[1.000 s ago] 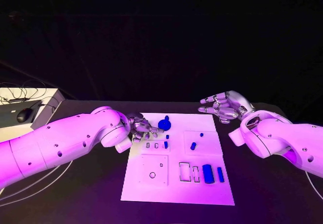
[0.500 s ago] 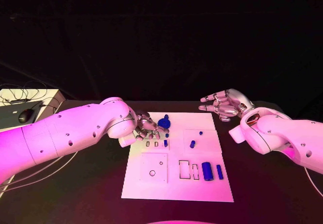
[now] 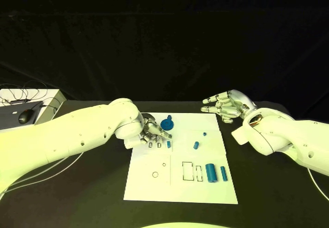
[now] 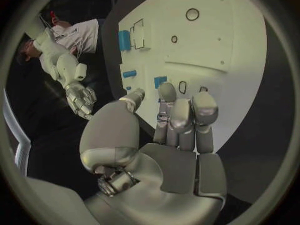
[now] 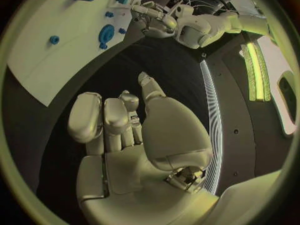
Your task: Assemble the parts on the task board
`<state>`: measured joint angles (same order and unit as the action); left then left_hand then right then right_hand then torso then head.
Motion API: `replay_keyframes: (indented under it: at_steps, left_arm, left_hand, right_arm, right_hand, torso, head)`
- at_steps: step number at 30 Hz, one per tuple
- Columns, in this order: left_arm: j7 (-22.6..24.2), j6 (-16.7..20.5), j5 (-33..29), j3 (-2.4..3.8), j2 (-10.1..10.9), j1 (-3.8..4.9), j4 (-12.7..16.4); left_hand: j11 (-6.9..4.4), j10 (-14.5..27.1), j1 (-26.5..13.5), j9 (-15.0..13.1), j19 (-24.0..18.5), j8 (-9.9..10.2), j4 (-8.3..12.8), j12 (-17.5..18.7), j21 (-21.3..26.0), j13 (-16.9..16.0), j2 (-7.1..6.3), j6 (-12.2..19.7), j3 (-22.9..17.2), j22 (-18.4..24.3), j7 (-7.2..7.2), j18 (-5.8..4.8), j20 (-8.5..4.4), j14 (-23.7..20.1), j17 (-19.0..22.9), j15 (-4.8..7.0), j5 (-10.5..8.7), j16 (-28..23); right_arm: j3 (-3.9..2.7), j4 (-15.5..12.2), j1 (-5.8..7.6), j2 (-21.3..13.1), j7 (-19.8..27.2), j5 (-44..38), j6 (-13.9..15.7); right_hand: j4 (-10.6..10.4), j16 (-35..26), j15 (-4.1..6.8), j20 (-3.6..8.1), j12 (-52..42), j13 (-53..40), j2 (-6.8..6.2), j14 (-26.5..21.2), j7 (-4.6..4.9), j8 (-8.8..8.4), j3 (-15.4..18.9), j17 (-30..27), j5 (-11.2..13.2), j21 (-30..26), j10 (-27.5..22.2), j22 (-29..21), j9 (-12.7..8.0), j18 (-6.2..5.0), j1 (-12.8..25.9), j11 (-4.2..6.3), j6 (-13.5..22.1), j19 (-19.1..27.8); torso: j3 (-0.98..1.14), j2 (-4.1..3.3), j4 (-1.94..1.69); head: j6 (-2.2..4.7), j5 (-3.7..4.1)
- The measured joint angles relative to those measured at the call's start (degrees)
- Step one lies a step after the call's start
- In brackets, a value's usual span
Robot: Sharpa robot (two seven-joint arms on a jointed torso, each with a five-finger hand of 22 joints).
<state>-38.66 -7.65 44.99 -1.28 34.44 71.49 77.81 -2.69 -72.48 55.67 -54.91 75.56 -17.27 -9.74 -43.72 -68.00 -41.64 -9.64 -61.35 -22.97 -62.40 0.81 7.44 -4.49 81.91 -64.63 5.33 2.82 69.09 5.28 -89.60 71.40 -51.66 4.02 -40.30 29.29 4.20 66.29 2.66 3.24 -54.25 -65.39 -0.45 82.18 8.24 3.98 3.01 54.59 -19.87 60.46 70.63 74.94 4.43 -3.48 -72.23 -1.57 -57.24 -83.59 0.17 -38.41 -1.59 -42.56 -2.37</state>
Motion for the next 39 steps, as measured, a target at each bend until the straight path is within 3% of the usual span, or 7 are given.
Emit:
replay_keyframes:
  at_steps: [2, 5, 10, 33, 39]
  left_arm:
    - [-0.08, -0.16, 0.04, -0.47, -0.61, -0.01, -0.51]
    - [-0.13, -0.30, 0.05, -1.00, -1.29, -0.01, -1.10]
    - [-0.19, -0.38, 0.06, -1.68, -2.03, -0.03, -1.87]
    - [-0.14, -0.09, 0.04, -1.66, -2.92, -0.03, -2.82]
    - [-0.12, -0.24, 0.03, -1.66, -3.32, -0.03, -3.72]
  left_hand:
    - [0.01, -0.01, -0.69, -0.50, 0.00, 0.53, 1.37, 0.00, 0.00, -0.06, -0.69, -0.21, -2.26, -0.16, -0.20, 0.00, 0.00, 0.00, 0.00, 0.00, 0.00, 0.18]
    - [0.01, -0.01, -0.76, -1.01, 0.00, 0.99, 2.55, 0.00, 0.28, -0.07, -0.70, -0.41, -3.45, -0.36, -0.02, 0.01, 0.00, 0.00, 0.02, 0.00, 0.00, 0.18]
    - [0.02, -0.01, -1.49, -1.14, 0.00, 1.34, 2.87, 0.00, 0.37, -0.07, -0.88, -0.41, -3.77, -0.47, -0.02, 0.00, 0.00, 0.00, 0.09, 0.00, 0.00, 0.18]
    - [0.03, -0.02, -2.24, -1.48, -0.01, 2.52, 2.69, 0.00, 0.61, -0.06, -1.17, -0.81, -3.59, -0.83, -0.01, 0.02, 0.00, 0.00, 0.23, -0.01, 0.00, 0.18]
    - [0.03, -0.01, -1.67, -1.48, -0.01, 2.54, 3.58, 0.00, 0.61, -0.06, -0.60, -0.81, -3.67, -0.99, -0.01, 0.02, 0.01, -0.01, 0.23, -0.01, 0.00, 0.18]
  right_arm:
    - [0.00, 0.10, -0.02, 0.13, -0.03, -0.06, -0.04]
    - [0.00, 0.18, -0.03, 0.26, -0.08, -0.15, -0.07]
    - [0.02, 0.20, -0.05, 0.43, -0.17, -0.39, -0.12]
    - [0.02, 0.74, -0.36, 1.19, -0.38, -1.10, -0.41]
    - [0.02, 0.74, -0.37, 1.23, -0.40, -1.18, -0.47]
  right_hand:
    - [0.00, 0.00, 0.00, 0.00, 0.00, 0.00, 0.00, 0.00, 0.00, 0.00, 0.00, 0.00, 0.00, 0.00, 0.00, 0.00, 0.00, 0.00, 0.00, 0.00, 0.00, 0.00]
    - [0.00, 0.00, 0.00, 0.22, 0.00, 0.00, 0.00, 0.00, -0.01, 0.00, 0.00, -0.06, 0.00, 0.00, 0.01, 0.00, -0.01, 0.00, 0.00, -0.01, -0.01, 0.22]
    - [0.00, 0.00, 0.00, 0.22, 0.00, 0.00, 0.00, 0.00, -0.02, 0.00, 0.00, -0.06, 0.00, 0.00, 0.03, -0.01, -0.01, 0.00, 0.00, -0.03, -0.01, 0.22]
    - [0.00, 0.00, 0.00, 0.21, 0.00, 0.00, 0.00, 0.00, 0.01, 0.00, 0.00, -0.06, 0.00, 0.00, 0.10, -0.03, -0.02, 0.00, 0.00, -0.10, -0.21, 0.22]
    - [0.00, 0.00, 0.00, 0.21, 0.00, 0.00, 0.00, 0.00, 0.00, 0.00, 0.00, -0.06, 0.00, 0.00, 0.13, -0.03, -0.02, 0.00, 0.00, -0.13, -0.21, 0.21]
  torso:
    - [-0.03, -0.02, 0.02]
    - [-0.04, -0.05, 0.04]
    - [-0.04, -0.07, 0.05]
    - [0.06, -0.07, 0.03]
    - [0.03, -0.05, 0.02]
  head:
    - [-0.07, -0.01]
    - [-0.21, -0.04]
    - [-0.35, 0.01]
    - [-0.66, -0.09]
    - [-0.74, -0.07]
